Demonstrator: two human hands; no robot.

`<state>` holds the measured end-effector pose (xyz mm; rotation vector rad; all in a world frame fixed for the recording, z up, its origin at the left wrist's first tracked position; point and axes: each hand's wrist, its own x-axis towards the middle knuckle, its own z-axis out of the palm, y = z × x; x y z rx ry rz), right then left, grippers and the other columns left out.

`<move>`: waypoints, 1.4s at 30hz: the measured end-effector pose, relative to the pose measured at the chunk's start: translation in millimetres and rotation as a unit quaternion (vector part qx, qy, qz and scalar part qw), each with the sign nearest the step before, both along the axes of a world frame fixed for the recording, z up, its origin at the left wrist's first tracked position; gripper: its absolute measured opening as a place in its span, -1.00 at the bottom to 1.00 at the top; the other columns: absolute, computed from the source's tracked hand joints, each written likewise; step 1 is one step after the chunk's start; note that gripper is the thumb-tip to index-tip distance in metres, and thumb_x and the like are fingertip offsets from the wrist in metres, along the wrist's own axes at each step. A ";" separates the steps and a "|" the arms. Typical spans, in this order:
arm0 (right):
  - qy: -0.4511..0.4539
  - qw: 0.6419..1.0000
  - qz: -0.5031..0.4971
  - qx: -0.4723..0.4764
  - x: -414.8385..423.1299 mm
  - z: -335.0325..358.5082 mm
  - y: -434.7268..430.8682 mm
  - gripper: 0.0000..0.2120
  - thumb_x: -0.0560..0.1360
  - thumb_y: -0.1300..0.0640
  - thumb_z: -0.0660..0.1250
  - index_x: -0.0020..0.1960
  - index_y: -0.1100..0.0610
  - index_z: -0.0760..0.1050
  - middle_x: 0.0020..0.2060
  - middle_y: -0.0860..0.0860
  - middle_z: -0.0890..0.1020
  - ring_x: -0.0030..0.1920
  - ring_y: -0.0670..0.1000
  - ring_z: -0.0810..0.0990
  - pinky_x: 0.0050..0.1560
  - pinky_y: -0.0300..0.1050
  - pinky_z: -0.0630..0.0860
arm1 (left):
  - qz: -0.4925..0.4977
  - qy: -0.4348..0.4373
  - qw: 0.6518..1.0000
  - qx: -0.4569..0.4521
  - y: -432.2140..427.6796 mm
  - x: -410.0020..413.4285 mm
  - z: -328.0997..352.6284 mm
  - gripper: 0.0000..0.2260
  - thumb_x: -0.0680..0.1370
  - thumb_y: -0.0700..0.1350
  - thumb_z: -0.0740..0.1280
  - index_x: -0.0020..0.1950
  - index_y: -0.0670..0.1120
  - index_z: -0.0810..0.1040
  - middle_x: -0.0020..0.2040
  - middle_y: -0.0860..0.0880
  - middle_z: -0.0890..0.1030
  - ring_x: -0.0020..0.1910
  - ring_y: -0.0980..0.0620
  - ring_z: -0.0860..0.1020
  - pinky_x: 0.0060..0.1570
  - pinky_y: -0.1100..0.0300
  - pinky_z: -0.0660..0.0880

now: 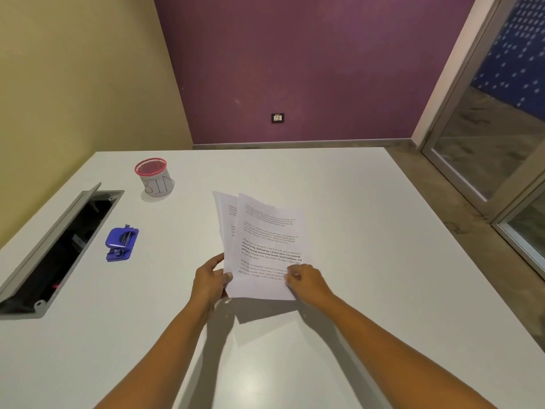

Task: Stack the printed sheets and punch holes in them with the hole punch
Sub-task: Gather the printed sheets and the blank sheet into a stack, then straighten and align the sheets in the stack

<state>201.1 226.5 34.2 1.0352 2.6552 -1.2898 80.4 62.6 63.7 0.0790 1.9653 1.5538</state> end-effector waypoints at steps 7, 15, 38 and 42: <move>-0.057 0.969 -0.180 -0.157 14.5 21.3 45.4 -0.68 0.52 -0.01 0.26 0.10 0.22 0.45 -0.14 0.10 0.52 -0.18 0.07 0.49 -0.11 -0.12 0.39 | -0.041 0.010 0.997 0.066 -15.3 -8.8 32.4 -0.55 0.50 -0.40 0.22 0.33 -0.05 0.41 -0.11 -0.11 0.66 -0.18 -0.09 0.62 -0.32 0.21 0.58; 0.159 0.841 -0.176 -0.487 20.5 51.4 50.0 -0.78 0.49 0.17 0.31 0.12 0.20 0.53 -0.01 0.12 0.68 -0.07 0.09 0.69 -0.08 -0.04 0.64 | -0.087 -0.006 0.986 0.139 -36.6 -18.5 53.9 -0.54 0.47 -0.43 0.26 0.22 0.04 0.44 -0.14 -0.06 0.72 -0.17 -0.04 0.68 -0.16 0.17 0.60; 0.230 0.900 -0.075 -0.364 0.9 76.3 16.4 -0.71 0.39 0.31 0.40 0.11 0.18 0.55 -0.07 0.04 0.70 -0.12 0.01 0.69 -0.19 -0.18 0.61 | -0.046 0.042 0.981 0.183 -36.1 -43.1 68.4 -0.78 0.39 -0.29 0.42 -0.03 -0.04 0.58 -0.11 0.01 0.69 -0.19 0.05 0.66 -0.23 0.20 0.57; 0.243 0.910 -0.080 -0.326 -8.5 78.5 14.8 -0.68 0.34 0.28 0.45 0.09 0.14 0.55 0.01 0.08 0.66 0.00 0.09 0.63 0.04 -0.04 0.57 | -0.058 0.082 0.979 0.177 -38.2 -52.2 66.2 -0.80 0.41 -0.28 0.40 -0.02 -0.06 0.60 -0.06 -0.04 0.67 -0.17 0.07 0.65 -0.11 0.14 0.56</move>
